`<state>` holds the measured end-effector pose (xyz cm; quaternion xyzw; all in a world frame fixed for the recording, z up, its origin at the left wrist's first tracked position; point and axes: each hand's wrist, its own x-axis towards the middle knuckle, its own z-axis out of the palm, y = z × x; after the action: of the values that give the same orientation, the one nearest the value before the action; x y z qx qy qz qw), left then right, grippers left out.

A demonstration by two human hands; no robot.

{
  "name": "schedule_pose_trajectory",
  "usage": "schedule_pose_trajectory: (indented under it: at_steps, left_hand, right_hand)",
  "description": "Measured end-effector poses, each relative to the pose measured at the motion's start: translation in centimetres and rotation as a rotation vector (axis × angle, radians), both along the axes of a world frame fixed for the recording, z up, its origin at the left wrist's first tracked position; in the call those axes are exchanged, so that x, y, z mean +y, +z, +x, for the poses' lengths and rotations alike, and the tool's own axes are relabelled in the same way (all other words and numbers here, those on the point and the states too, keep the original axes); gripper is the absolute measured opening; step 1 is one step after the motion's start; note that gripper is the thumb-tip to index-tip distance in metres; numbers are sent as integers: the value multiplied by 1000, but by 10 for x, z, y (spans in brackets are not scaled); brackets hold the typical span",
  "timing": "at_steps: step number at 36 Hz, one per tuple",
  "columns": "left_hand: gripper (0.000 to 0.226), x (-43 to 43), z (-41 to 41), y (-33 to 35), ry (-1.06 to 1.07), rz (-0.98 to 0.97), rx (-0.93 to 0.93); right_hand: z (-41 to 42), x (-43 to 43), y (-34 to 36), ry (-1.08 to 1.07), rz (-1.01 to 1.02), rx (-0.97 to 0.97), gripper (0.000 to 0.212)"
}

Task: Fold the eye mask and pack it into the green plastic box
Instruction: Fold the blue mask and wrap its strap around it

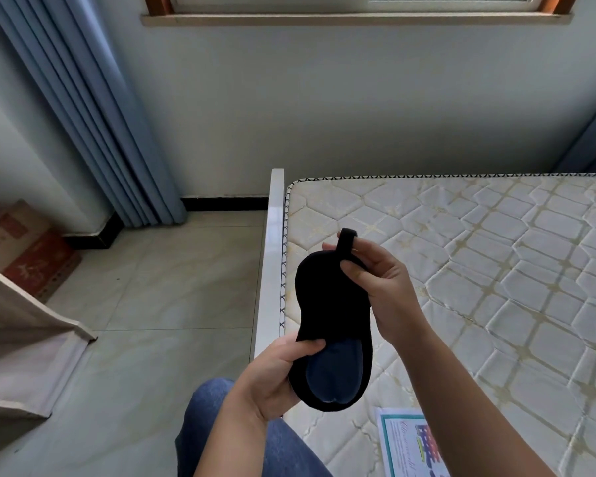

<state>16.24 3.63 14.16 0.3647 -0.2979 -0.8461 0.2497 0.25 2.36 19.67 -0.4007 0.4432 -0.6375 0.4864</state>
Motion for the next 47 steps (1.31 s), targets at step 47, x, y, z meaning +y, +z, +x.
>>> schedule_pose_trajectory:
  at_steps: [47]
  left_hand:
    - [37,-20,-8,9,413,87,20]
  right_hand:
    - [12,28,-24,325,-79,356,51]
